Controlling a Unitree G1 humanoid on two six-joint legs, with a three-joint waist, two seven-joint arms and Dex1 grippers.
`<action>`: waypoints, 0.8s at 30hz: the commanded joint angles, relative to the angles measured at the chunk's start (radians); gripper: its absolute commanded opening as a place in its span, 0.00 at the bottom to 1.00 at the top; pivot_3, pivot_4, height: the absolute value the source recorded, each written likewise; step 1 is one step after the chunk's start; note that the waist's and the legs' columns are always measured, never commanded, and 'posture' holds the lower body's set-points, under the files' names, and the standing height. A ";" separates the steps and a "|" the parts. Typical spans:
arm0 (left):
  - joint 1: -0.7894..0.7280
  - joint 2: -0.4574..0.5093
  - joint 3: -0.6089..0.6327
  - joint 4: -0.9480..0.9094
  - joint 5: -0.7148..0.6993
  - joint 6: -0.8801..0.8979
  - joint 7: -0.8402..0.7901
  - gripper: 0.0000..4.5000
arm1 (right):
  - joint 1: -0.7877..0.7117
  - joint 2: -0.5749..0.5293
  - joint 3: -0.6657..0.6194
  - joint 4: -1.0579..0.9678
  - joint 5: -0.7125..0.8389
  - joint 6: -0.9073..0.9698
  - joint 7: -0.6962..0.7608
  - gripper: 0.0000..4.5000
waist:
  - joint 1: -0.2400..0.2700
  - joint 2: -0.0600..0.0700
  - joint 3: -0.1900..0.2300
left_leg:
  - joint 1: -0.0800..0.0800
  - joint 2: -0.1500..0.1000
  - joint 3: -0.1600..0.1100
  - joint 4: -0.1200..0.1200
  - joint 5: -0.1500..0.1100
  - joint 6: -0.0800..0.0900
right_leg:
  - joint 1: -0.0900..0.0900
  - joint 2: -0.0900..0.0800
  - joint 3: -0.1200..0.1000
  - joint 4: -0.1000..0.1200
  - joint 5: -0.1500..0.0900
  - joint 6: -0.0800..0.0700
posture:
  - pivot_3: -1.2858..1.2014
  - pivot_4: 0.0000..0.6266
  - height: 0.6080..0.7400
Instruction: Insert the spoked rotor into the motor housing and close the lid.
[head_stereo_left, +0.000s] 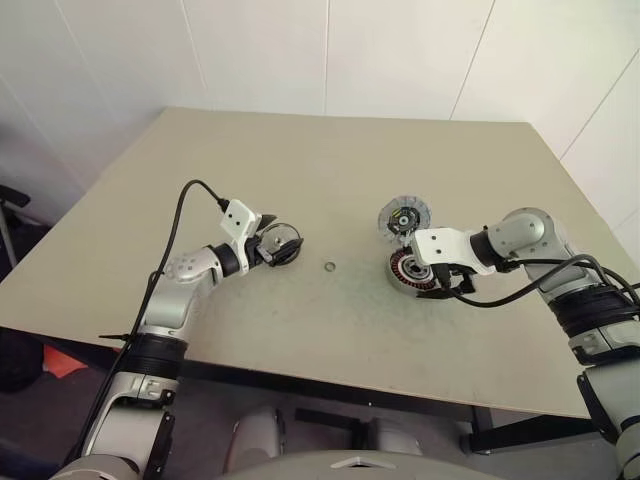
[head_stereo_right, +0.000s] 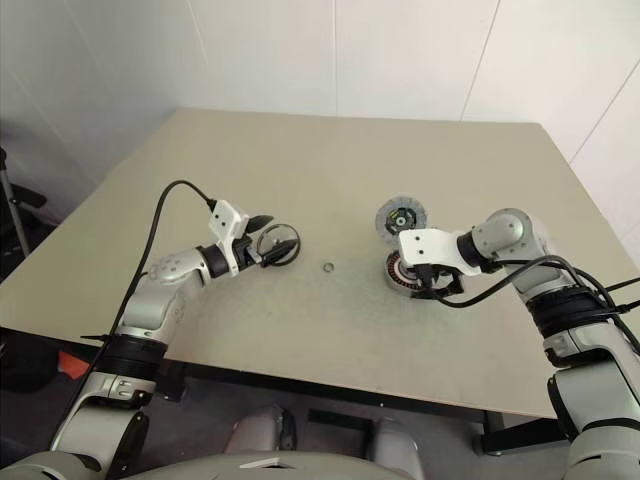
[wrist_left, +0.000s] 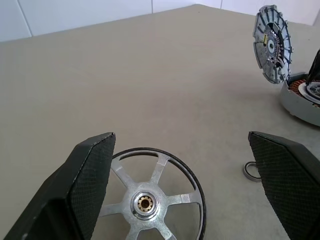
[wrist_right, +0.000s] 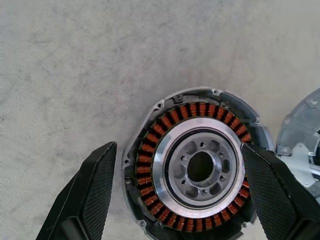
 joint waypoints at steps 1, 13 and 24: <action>-0.007 0.010 0.014 -0.042 -0.005 -0.007 0.004 1.00 | 0.006 -0.030 -0.026 -0.014 0.009 -0.012 -0.004 0.99 | 0.000 0.000 0.000 | 0.000 0.000 0.000 0.000 0.000 0.000 | 0.000 0.000 0.000 0.000 0.000 0.000 | 0.52 0.00 1.00; -0.023 0.009 0.009 -0.020 -0.004 -0.013 -0.003 1.00 | 0.058 -0.064 -0.036 -0.039 0.022 -0.009 -0.015 0.99 | 0.000 0.000 0.000 | 0.001 0.000 0.000 0.000 0.000 -0.001 | 0.001 0.000 0.000 0.000 0.000 0.000 | 0.52 0.00 1.00; -0.010 0.012 0.009 -0.019 0.001 -0.014 -0.006 1.00 | 0.074 -0.065 -0.057 -0.092 0.035 0.004 -0.024 0.99 | -0.001 0.000 0.000 | 0.001 0.000 0.000 0.000 0.000 -0.001 | 0.001 0.000 0.000 0.000 0.000 0.000 | 0.52 0.00 1.00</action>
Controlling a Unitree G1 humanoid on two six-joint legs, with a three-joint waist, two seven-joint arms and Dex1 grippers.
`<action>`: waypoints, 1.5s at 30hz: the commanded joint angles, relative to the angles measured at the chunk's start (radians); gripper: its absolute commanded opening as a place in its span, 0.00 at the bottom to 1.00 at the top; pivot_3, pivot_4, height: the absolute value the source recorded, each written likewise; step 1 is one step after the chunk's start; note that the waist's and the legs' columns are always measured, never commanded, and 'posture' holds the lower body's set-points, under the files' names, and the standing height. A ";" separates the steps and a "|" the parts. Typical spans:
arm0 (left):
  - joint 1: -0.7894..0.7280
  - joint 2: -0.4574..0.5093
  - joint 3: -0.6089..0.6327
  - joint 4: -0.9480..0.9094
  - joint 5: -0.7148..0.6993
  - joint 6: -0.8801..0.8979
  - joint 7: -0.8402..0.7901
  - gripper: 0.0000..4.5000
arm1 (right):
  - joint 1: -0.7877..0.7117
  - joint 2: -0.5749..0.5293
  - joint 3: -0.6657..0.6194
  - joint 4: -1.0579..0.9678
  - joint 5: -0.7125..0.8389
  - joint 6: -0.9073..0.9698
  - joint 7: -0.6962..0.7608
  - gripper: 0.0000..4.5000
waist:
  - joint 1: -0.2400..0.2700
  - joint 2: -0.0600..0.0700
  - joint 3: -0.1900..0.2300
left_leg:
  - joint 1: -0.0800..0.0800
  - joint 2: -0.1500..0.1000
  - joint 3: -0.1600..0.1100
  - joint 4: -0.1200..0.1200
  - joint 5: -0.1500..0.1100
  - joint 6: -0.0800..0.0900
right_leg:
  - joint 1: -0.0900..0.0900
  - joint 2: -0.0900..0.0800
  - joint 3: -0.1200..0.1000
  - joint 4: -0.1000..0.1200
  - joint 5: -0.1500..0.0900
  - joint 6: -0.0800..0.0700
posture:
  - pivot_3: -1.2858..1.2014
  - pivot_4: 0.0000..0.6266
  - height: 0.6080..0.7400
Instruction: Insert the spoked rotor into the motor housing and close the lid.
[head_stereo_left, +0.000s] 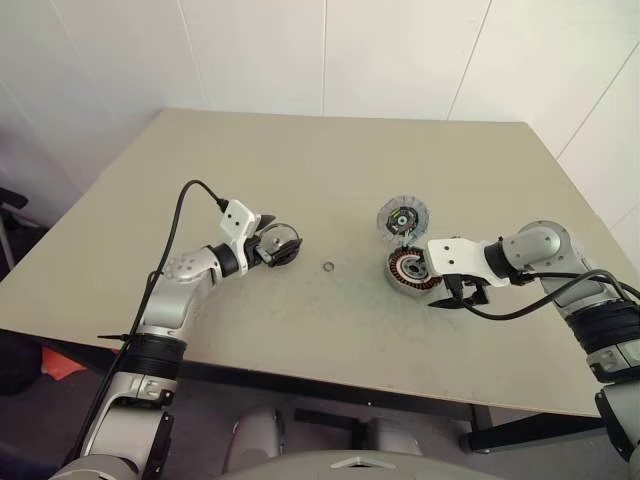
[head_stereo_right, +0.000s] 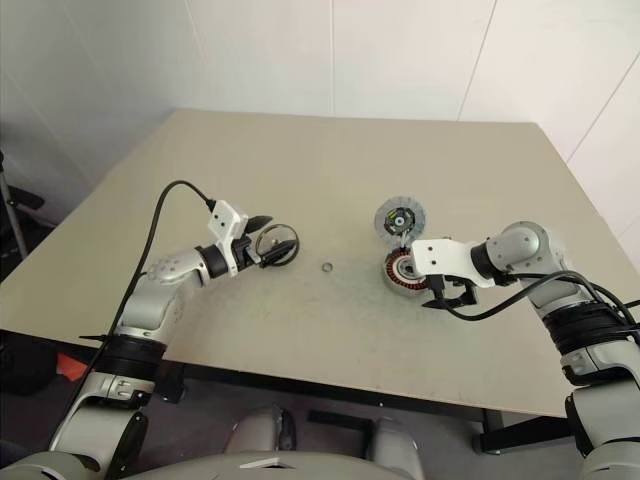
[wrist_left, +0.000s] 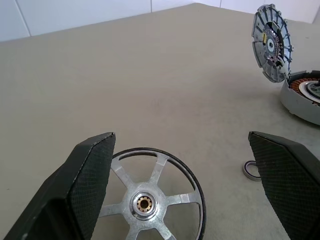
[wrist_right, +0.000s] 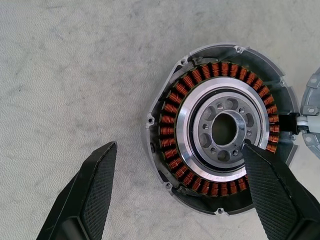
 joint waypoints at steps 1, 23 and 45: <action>-0.010 0.008 0.009 -0.022 -0.001 -0.013 -0.001 1.00 | -0.012 -0.011 -0.026 -0.045 0.024 0.002 0.003 0.99 | 0.000 0.000 0.000 | 0.000 0.000 0.000 0.000 0.000 0.000 | 0.000 0.000 0.000 0.000 0.000 0.000 | 0.52 0.00 1.00; -0.017 0.006 0.007 -0.008 0.004 -0.019 -0.004 1.00 | 0.019 0.002 0.000 -0.011 0.008 -0.026 -0.018 0.99 | 0.000 0.000 0.000 | 0.002 0.000 0.000 0.001 0.000 -0.001 | 0.001 0.000 0.000 0.000 0.000 0.000 | 0.52 0.00 1.00; -0.002 -0.013 0.008 -0.009 0.009 -0.032 0.013 1.00 | -0.099 0.024 0.067 0.071 -0.056 -0.074 0.047 0.79 | -0.001 0.000 0.000 | 0.002 0.000 0.000 0.001 0.001 -0.001 | 0.002 0.000 0.000 -0.001 0.000 0.000 | 0.52 0.00 1.00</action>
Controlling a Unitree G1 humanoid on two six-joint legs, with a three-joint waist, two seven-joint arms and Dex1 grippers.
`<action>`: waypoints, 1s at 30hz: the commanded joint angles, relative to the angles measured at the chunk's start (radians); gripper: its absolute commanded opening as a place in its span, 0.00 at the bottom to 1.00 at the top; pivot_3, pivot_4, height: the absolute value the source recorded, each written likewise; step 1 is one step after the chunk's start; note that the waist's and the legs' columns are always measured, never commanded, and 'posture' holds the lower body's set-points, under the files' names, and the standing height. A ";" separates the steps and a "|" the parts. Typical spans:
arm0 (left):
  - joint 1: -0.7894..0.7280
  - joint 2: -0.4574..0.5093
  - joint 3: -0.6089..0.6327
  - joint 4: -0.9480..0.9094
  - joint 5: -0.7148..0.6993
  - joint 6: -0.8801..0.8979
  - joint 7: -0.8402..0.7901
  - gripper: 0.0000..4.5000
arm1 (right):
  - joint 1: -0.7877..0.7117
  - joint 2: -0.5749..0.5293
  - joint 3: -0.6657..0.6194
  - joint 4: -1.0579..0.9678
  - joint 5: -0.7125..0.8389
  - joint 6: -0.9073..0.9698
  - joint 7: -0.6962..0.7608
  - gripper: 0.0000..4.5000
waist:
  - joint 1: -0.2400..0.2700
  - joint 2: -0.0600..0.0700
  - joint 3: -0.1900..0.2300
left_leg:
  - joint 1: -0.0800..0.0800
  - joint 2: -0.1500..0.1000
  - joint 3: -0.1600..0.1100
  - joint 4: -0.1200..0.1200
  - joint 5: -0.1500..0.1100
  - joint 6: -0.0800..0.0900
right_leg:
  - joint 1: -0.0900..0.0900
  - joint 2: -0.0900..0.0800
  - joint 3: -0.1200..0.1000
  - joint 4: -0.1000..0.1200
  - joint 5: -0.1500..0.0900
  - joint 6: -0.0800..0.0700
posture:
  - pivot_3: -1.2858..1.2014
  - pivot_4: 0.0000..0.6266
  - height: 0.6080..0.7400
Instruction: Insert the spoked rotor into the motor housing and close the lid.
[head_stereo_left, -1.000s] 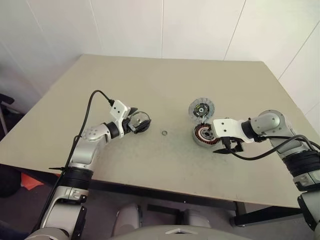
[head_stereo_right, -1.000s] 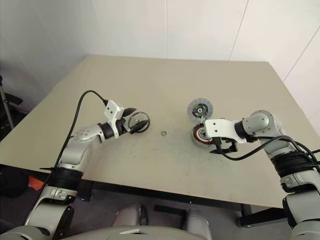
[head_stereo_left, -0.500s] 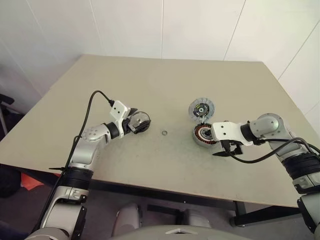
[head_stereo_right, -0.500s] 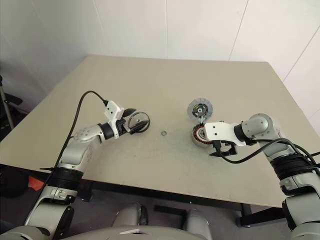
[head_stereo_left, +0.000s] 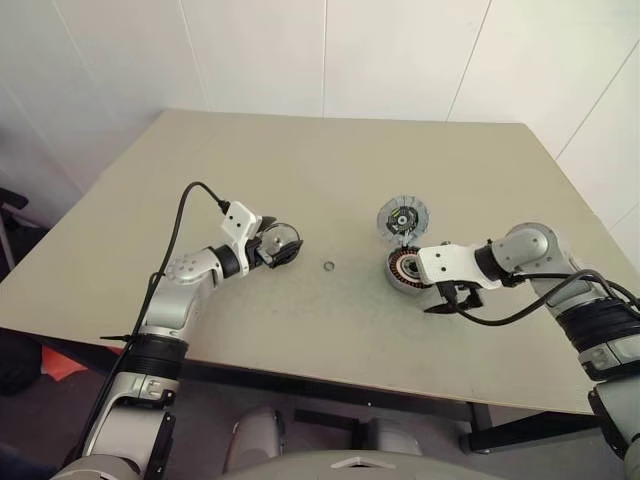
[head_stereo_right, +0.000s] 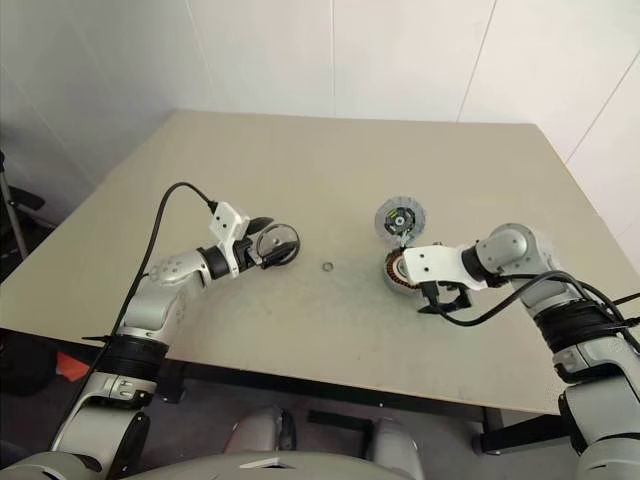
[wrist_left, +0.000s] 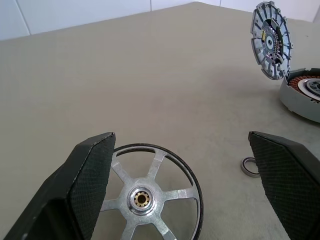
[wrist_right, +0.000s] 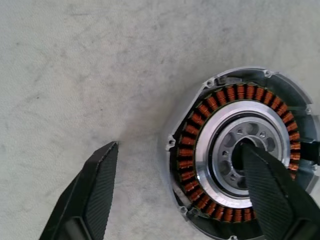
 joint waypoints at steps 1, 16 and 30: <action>0.000 -0.003 0.009 -0.027 -0.001 -0.021 0.012 1.00 | -0.054 -0.005 0.005 0.033 -0.019 -0.028 0.015 0.72 | 0.000 0.000 0.000 | 0.000 0.000 0.000 0.000 0.000 0.000 | 0.000 0.000 0.000 0.000 0.000 0.000 | 0.52 0.00 1.00; 0.004 -0.008 0.012 -0.023 0.003 -0.025 0.027 1.00 | -0.106 0.042 -0.006 0.061 -0.018 -0.032 -0.013 0.43 | -0.005 -0.001 0.000 | 0.002 0.001 0.000 0.001 0.001 -0.001 | 0.001 0.000 0.000 0.000 0.000 0.000 | 0.52 0.00 1.00; 0.006 -0.005 0.017 -0.022 0.008 -0.027 0.025 1.00 | -0.194 0.162 0.005 0.134 -0.055 -0.005 -0.078 0.43 | -0.028 -0.002 0.000 | 0.002 0.004 0.000 0.000 0.002 -0.004 | -0.002 0.003 0.000 0.000 0.001 -0.002 | 0.52 0.00 1.00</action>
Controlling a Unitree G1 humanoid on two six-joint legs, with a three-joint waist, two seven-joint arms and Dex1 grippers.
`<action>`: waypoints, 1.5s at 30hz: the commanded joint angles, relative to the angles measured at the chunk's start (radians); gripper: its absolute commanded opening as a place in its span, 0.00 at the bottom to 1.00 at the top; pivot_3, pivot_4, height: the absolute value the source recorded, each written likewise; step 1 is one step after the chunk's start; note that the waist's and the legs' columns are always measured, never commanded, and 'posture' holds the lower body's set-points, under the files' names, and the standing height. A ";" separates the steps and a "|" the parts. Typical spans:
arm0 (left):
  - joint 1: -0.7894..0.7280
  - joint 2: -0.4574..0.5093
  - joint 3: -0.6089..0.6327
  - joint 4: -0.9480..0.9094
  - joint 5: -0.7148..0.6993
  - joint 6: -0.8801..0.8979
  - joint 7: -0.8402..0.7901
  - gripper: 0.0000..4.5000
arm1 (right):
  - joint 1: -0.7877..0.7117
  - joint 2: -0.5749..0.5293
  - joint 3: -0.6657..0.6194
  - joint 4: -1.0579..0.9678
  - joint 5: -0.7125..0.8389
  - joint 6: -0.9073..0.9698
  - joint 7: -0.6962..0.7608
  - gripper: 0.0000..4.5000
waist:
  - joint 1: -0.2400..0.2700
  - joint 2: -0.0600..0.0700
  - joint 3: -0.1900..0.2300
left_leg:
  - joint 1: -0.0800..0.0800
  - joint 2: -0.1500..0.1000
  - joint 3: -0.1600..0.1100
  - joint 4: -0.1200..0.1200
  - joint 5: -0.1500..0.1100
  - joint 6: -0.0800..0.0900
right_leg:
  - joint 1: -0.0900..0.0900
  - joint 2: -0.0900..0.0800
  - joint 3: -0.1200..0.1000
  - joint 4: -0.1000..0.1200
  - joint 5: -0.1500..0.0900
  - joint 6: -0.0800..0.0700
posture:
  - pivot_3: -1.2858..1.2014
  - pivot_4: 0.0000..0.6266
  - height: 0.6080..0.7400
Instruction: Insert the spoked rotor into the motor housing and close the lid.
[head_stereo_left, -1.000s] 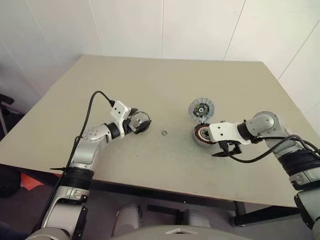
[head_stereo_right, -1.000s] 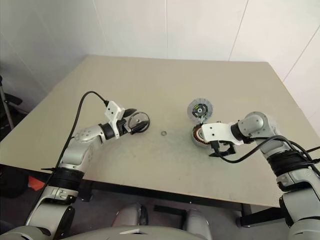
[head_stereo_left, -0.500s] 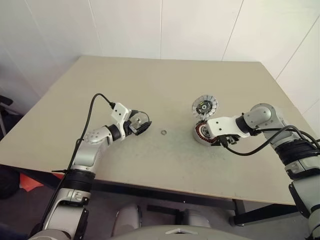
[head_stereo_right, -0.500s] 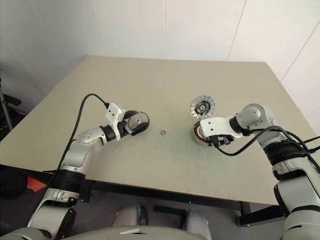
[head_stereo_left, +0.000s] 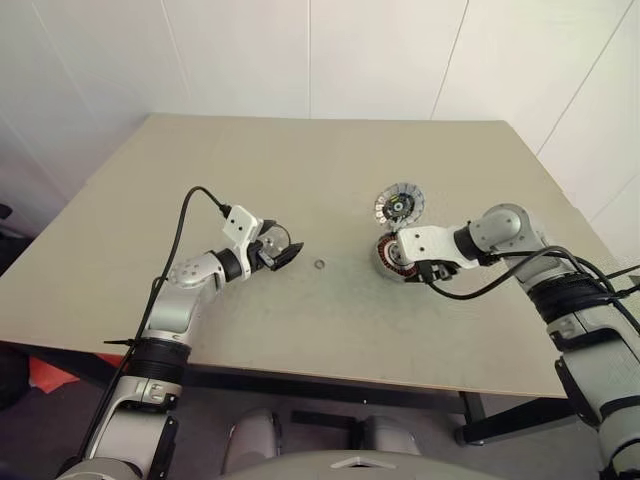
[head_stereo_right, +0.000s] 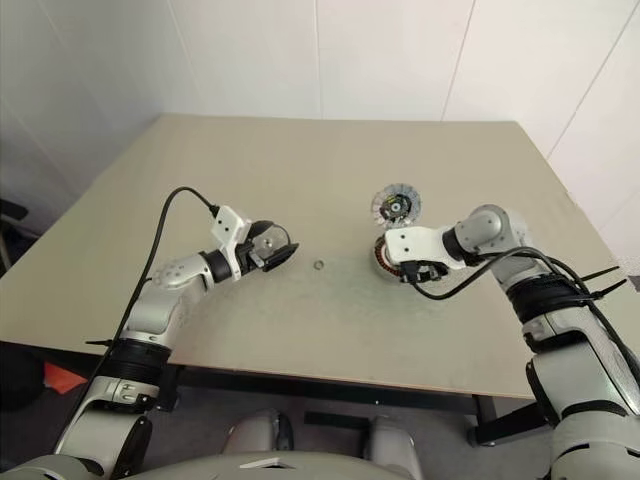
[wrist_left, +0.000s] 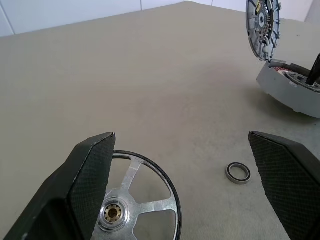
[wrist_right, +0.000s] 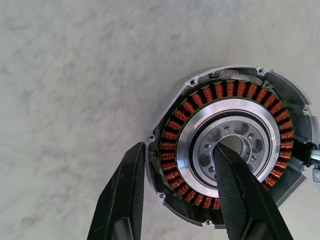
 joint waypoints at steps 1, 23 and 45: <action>-0.008 0.009 0.017 -0.027 -0.005 -0.019 0.007 1.00 | -0.063 0.028 -0.008 0.004 0.004 -0.016 -0.026 0.43 | 0.003 0.000 0.000 | 0.000 0.000 0.000 0.000 0.000 0.000 | 0.000 0.000 0.000 0.000 0.000 0.000 | 0.52 0.00 1.00; 0.011 0.021 0.021 -0.049 -0.013 -0.009 0.014 1.00 | -0.047 0.063 -0.112 -0.100 0.179 0.120 0.015 0.99 | 0.014 0.000 0.000 | -0.004 0.000 0.000 -0.001 -0.001 0.001 | -0.002 0.000 0.000 0.001 0.000 -0.001 | 0.52 0.00 1.00; -0.037 0.139 0.013 -0.030 -0.006 0.047 -0.099 1.00 | 0.152 0.393 -0.095 -0.200 0.228 0.501 -0.465 0.99 | 0.030 -0.001 0.000 | 0.000 -0.003 -0.001 -0.014 0.005 -0.009 | -0.003 0.001 0.001 -0.001 0.000 -0.001 | 0.52 0.00 1.00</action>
